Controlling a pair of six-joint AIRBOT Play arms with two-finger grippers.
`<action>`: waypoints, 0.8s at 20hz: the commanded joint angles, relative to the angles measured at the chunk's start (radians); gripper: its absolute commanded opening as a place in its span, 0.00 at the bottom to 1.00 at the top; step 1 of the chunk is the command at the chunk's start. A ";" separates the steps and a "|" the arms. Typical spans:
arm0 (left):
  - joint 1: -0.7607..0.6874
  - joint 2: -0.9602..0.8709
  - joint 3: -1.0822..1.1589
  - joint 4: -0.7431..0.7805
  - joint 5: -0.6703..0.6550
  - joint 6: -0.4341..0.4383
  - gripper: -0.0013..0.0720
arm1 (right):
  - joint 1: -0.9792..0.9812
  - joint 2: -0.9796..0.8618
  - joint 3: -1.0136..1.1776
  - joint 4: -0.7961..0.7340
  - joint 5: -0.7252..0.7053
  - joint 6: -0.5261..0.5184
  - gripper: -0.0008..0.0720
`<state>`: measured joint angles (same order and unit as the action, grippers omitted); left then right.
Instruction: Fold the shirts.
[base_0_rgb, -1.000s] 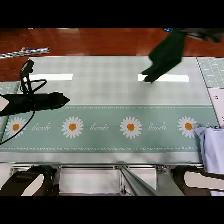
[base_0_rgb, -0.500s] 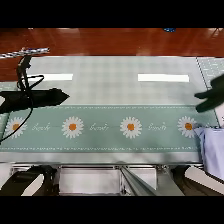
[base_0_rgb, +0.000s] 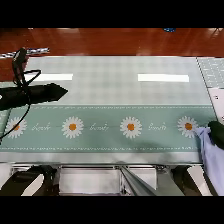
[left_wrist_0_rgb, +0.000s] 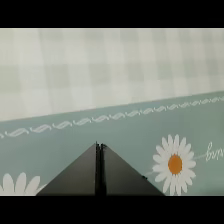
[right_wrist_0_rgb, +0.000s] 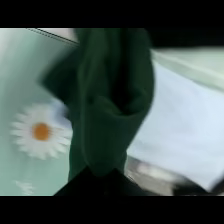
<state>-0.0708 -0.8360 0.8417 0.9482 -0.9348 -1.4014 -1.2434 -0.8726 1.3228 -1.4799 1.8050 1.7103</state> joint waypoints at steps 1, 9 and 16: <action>0.000 -0.008 0.002 0.000 0.053 0.002 0.04 | -0.067 0.101 -0.252 -0.247 0.032 -0.005 0.05; 0.001 -0.137 0.037 -0.017 0.222 0.003 0.04 | -0.008 0.119 -0.362 -0.397 -0.026 -0.003 0.58; -0.001 -0.335 0.464 -0.018 0.118 0.048 0.04 | 0.215 -0.145 -0.016 0.674 -0.335 -0.093 0.04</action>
<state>-0.0700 -1.1011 1.1374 0.9310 -0.7715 -1.3651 -1.1675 -0.9138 1.1812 -1.2892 1.6333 1.6688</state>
